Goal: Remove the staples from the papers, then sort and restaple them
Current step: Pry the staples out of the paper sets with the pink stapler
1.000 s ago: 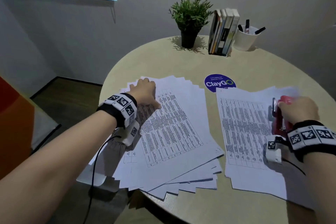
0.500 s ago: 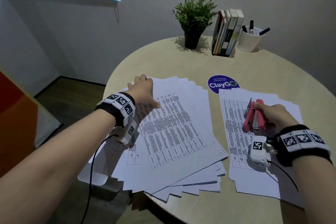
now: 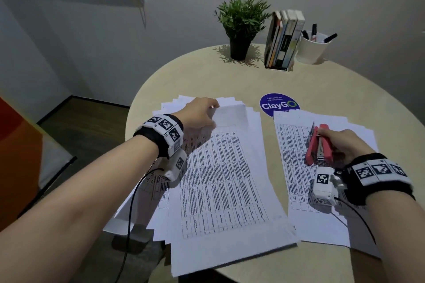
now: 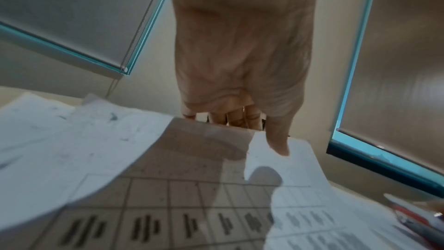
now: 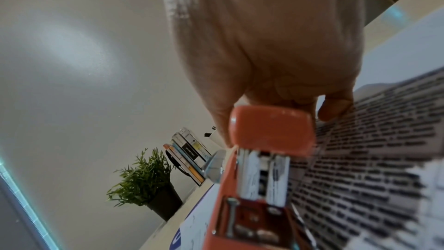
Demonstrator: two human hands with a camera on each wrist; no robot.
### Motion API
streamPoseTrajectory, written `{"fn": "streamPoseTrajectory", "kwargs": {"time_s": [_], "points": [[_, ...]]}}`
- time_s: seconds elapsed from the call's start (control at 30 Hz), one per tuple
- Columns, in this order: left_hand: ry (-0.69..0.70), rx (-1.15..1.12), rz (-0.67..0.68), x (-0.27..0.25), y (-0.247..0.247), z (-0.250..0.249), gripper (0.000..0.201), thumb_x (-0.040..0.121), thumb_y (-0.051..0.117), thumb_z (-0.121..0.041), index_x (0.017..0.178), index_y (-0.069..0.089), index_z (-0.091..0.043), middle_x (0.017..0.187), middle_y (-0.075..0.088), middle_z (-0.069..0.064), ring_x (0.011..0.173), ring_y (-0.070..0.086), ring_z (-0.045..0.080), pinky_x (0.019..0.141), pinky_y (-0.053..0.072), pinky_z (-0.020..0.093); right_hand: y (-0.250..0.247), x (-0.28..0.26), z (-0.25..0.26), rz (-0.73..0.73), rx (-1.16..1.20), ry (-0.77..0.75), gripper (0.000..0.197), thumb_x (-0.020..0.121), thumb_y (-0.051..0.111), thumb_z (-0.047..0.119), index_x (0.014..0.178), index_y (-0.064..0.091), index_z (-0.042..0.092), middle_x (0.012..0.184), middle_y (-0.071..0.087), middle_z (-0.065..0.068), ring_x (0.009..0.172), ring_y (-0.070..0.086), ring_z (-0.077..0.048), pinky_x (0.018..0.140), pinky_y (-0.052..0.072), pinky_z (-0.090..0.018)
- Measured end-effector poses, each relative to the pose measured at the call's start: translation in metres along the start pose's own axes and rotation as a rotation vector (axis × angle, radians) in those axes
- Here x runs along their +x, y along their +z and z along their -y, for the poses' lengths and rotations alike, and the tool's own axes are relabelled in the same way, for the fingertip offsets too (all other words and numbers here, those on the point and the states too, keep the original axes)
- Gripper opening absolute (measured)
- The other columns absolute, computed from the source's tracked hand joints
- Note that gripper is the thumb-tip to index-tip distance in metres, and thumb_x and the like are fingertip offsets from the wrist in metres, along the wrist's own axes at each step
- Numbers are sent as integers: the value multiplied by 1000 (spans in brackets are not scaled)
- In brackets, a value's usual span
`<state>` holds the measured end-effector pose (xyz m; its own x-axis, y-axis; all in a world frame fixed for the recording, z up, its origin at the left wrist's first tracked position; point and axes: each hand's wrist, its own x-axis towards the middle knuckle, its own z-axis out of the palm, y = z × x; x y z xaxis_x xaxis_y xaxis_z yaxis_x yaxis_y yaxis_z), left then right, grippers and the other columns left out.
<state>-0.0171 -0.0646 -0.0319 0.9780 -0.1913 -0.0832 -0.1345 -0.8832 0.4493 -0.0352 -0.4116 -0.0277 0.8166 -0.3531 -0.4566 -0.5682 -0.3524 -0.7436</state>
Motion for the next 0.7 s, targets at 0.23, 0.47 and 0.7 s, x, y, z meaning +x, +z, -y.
{"fn": "streamPoseTrajectory", "kwargs": {"time_s": [0.23, 0.47, 0.7], "points": [[70, -300, 105, -13, 4, -38, 9, 83, 70, -12, 76, 67, -6, 53, 51, -4, 44, 43, 0, 48, 34, 15, 2, -6, 1, -14, -47, -20, 33, 93, 62, 27, 74, 55, 1, 67, 55, -14, 56, 51, -24, 51, 39, -29], [58, 306, 93, -35, 36, -50, 76, 69, 75, -46, 130, 43, -13, 120, 48, 4, 113, 43, 23, 94, 37, 38, 43, -28, 22, -65, -322, -295, 53, 78, 56, 61, 76, 65, 9, 79, 70, -11, 79, 66, -30, 91, 48, -49], [123, 464, 354, -62, 40, -43, 93, 62, 71, -69, 130, 40, -12, 136, 33, 11, 122, 32, 28, 96, 40, 43, 104, -76, 42, 93, -823, -552, 31, 86, 57, 41, 68, 47, 18, 68, 51, 3, 80, 56, -26, 99, 42, -50]]}}
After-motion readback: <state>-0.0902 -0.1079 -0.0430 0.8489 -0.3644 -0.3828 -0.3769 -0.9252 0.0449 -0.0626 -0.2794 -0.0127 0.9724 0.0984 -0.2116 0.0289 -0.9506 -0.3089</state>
